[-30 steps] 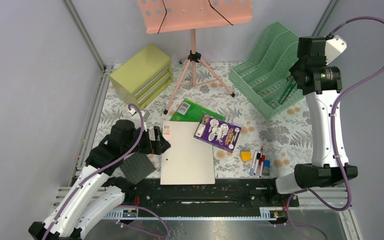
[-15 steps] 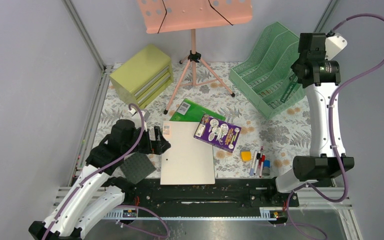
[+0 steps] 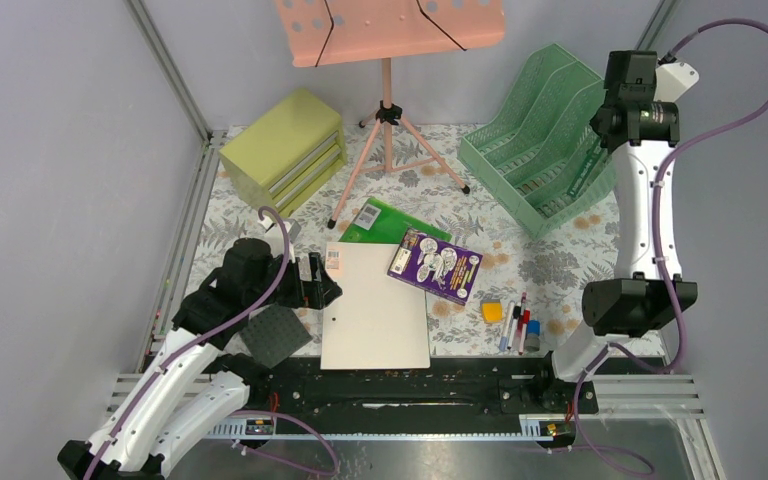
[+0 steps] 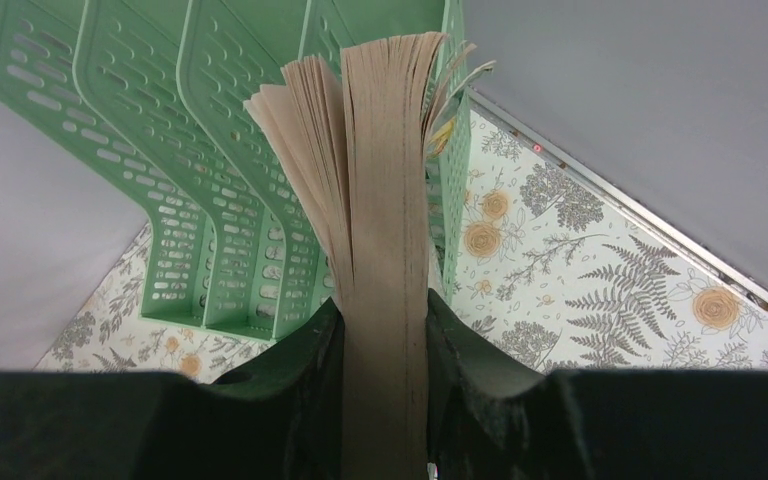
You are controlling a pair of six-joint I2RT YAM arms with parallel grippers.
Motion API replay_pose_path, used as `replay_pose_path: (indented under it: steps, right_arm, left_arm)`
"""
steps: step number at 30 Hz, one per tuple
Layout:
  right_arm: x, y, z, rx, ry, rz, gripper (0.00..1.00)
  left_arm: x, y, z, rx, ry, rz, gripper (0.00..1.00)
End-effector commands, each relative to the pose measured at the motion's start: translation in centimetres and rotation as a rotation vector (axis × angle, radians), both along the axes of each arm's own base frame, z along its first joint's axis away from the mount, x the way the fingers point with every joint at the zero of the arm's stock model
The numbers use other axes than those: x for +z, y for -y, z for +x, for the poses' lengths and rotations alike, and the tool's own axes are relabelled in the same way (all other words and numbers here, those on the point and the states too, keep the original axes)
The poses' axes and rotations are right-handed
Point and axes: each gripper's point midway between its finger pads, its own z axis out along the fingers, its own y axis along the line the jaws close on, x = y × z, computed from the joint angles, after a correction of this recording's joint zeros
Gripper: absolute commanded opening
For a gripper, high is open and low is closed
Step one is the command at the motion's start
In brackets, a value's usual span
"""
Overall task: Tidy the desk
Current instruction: Place the notebook in the storage box.
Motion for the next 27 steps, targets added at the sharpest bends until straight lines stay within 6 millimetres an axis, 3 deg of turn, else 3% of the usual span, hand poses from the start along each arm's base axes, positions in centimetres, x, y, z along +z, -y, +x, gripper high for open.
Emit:
replay_pose_path:
  steps: [1,19,27]
  right_arm:
    - [3.5,1.2,1.3,-0.053,0.122,-0.034,0.00]
    - [-0.9,2.5,6.0,-0.057,0.068,-0.046,0.00]
    - [-2.9,1.9,8.2,0.017,0.085,-0.026,0.00]
  left_arm:
    - [1.1,0.5,0.6,-0.009,0.040,-0.029,0.99]
    - [0.9,0.6,0.6,-0.014,0.031,-0.027,0.99]
    - [0.7,0.6,0.6,-0.014,0.022,-0.022,0.99]
